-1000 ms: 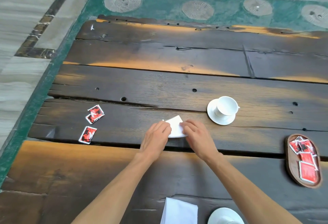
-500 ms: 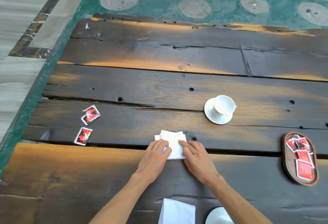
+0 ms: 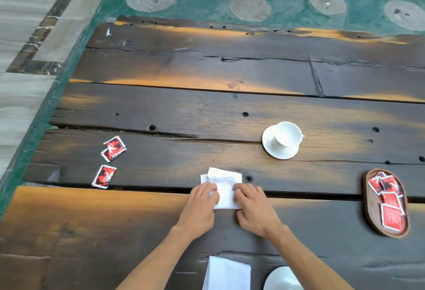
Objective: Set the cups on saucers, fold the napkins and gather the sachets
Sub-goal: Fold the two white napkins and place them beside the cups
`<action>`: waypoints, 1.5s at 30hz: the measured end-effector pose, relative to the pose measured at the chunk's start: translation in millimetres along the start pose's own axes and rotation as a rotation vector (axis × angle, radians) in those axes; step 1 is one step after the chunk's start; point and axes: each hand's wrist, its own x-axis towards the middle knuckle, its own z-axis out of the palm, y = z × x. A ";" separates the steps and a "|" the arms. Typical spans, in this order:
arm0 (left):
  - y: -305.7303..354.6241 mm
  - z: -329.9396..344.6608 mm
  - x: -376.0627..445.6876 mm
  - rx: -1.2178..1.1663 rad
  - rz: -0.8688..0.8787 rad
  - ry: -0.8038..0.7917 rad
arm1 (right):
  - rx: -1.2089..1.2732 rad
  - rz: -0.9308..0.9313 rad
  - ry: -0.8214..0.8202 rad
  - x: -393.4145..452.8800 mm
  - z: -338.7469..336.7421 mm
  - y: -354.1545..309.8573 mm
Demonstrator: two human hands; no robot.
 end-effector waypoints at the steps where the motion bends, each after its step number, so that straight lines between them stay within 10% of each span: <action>1: -2.0 0.0 0.5 -0.099 -0.049 0.000 | 0.050 0.044 -0.029 2.4 0.5 0.6; 18: 4.8 -21.1 61.9 -0.543 -0.831 0.062 | 0.637 0.825 -0.041 65.6 -10.8 2.8; 33: -17.5 -41.2 135.2 -0.841 -0.718 0.186 | 0.691 0.735 0.142 120.5 -48.0 50.7; 45: -30.1 -33.0 177.6 -0.532 -0.550 0.203 | 0.462 0.600 0.291 149.1 -45.6 69.5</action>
